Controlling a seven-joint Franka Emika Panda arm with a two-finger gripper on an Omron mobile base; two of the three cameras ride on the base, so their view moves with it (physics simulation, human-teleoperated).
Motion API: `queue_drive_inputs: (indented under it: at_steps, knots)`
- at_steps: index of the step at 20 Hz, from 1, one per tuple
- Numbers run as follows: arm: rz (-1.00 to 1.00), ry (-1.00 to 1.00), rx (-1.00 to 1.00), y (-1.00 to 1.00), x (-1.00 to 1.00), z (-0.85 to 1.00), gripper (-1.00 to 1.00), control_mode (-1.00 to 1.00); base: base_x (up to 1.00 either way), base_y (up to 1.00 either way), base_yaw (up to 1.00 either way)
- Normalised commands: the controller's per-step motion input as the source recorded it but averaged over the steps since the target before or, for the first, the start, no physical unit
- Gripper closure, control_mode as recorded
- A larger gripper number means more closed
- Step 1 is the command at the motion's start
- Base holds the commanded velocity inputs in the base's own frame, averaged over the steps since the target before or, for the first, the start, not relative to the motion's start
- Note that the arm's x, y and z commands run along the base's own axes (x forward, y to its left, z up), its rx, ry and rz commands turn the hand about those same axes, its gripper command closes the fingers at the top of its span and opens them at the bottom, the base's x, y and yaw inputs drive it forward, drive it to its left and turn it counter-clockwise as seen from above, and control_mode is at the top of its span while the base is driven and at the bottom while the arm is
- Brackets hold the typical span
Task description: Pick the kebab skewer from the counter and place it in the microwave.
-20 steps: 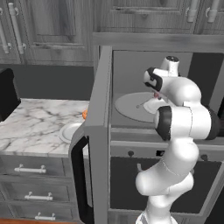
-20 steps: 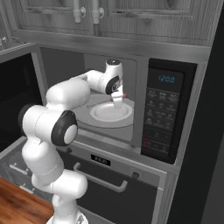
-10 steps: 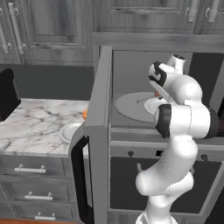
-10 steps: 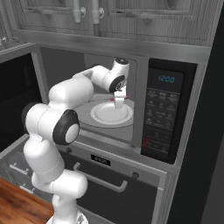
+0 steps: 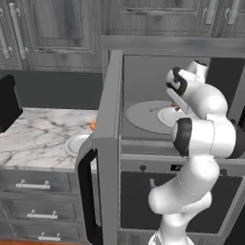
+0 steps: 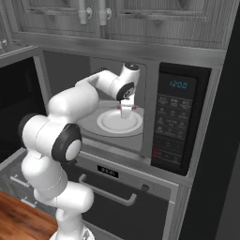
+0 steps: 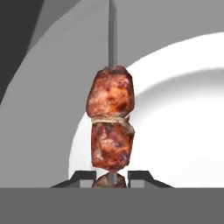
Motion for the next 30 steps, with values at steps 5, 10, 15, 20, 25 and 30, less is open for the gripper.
queue_drive_inputs:
  at_steps: [5, 10, 15, 20, 25, 30]
  knots:
    - [-0.09, 0.00, 0.00, 0.00, -0.34, 0.00, 1.00, -1.00, 0.00, 0.00, 0.00]
    - [-0.10, 0.00, 0.00, 0.00, -0.38, -0.15, -1.00, -1.00, 0.00, 0.00, 0.00]
    - [-0.06, 0.00, -0.01, 0.05, -0.09, -0.06, -1.00, -1.00, 0.00, 0.00, 0.00]
    - [0.00, 0.00, 0.00, 0.16, -0.14, 0.01, -1.00, -1.00, 0.00, 0.00, 0.00]
    - [0.01, 0.00, -0.04, 0.18, -0.03, 0.04, -1.00, -1.00, 0.00, 0.00, 0.00]
    - [0.03, 0.00, -0.08, 0.15, -0.64, 0.23, -1.00, -1.00, 0.00, 0.00, 0.00]
